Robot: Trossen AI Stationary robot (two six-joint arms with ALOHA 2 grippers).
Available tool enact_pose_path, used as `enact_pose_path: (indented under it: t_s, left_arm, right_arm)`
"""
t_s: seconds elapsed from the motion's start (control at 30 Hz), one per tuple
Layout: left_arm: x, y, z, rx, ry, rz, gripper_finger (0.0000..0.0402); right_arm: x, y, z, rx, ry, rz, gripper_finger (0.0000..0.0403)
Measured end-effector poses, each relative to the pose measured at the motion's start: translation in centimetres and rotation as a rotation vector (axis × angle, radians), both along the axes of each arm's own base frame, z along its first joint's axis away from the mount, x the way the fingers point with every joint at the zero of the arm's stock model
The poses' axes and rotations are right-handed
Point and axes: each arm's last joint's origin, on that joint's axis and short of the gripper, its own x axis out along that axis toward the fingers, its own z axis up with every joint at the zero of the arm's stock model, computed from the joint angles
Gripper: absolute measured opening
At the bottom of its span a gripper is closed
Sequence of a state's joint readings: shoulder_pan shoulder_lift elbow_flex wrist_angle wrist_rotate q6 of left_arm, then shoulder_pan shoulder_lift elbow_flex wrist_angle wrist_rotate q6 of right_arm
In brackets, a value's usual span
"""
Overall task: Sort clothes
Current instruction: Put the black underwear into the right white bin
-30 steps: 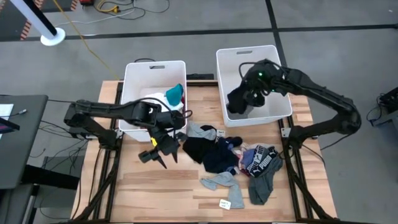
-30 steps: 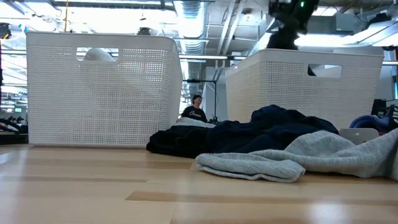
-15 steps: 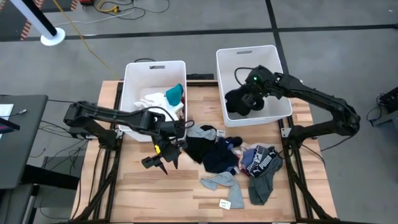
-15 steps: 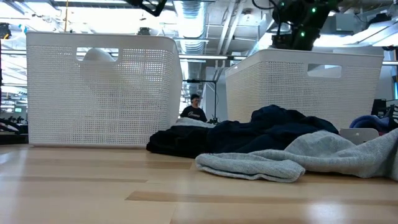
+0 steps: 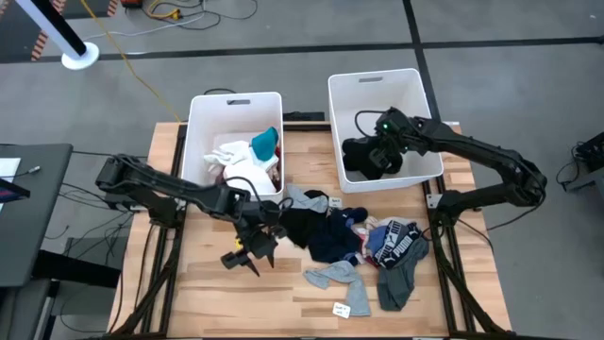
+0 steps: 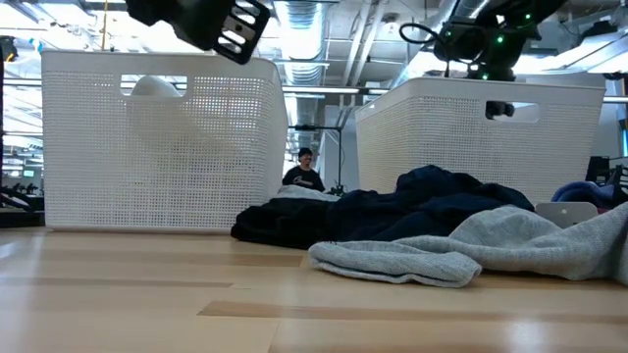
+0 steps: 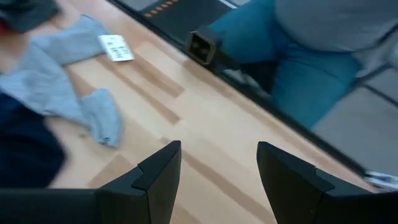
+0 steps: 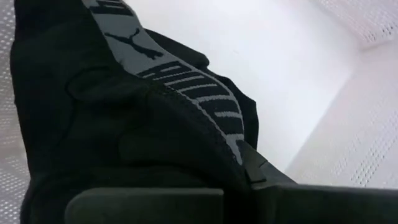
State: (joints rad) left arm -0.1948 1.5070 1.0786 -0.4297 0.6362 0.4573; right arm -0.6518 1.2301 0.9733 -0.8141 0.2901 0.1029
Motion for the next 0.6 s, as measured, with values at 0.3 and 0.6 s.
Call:
enact_pose_path:
  t_s: [0.3, 0.6]
  left_arm:
    - [0.4, -0.4, -1.8, 0.052, -0.178, 0.078, 0.0206]
    - [1.6, -0.8, -3.1, 0.224, -0.246, 0.25, 0.0206]
  right_arm:
    - [-0.4, 0.2, -0.2, 0.033, 0.033, -0.013, 0.0031]
    - [-0.3, 0.3, -0.2, 0.04, 0.026, -0.019, 0.0036]
